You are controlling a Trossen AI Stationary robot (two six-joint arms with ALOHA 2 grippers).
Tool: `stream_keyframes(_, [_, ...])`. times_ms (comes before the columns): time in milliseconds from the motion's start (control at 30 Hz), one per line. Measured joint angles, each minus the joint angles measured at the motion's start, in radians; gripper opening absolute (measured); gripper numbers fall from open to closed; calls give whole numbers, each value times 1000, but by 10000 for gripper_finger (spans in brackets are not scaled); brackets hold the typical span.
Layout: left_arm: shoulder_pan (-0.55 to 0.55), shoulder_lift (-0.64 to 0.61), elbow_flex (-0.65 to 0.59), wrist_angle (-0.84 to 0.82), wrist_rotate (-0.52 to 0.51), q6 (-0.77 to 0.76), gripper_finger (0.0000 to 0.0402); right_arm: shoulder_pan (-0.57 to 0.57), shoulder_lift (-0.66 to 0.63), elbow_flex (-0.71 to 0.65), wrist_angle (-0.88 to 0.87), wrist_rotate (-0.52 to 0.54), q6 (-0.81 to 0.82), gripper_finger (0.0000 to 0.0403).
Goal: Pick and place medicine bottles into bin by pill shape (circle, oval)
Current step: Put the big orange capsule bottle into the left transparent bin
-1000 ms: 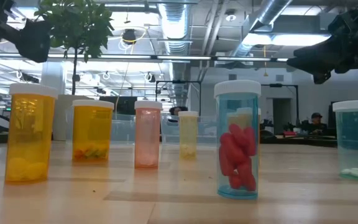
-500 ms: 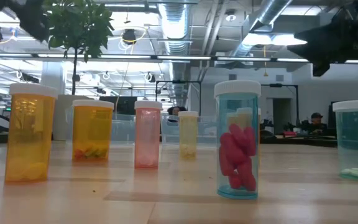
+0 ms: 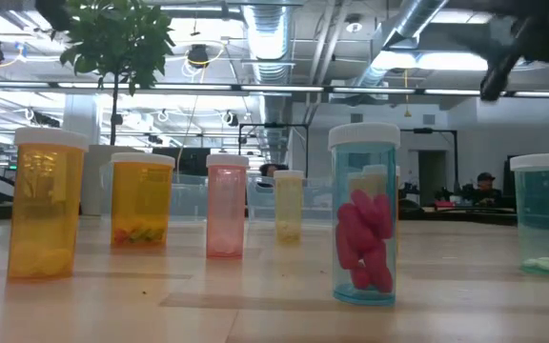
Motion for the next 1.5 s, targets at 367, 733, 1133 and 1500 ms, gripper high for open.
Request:
stream_keyframes(367, [0, 456, 444, -455, -120, -272, 322, 3, 2, 289, -281, -48, -167, 192])
stream_keyframes(733, [0, 912, 923, -1257, -51, -682, 322, 2, 1, 579, -877, -57, -163, 205])
stream_keyframes(1133, [0, 1260, 995, -1341, 97, -738, 322, 2, 8, 580, -965, -55, -168, 206])
stream_keyframes(1500, [8, 1418, 996, -1344, 164, -673, 322, 1, 8, 580, -981, -54, -168, 204])
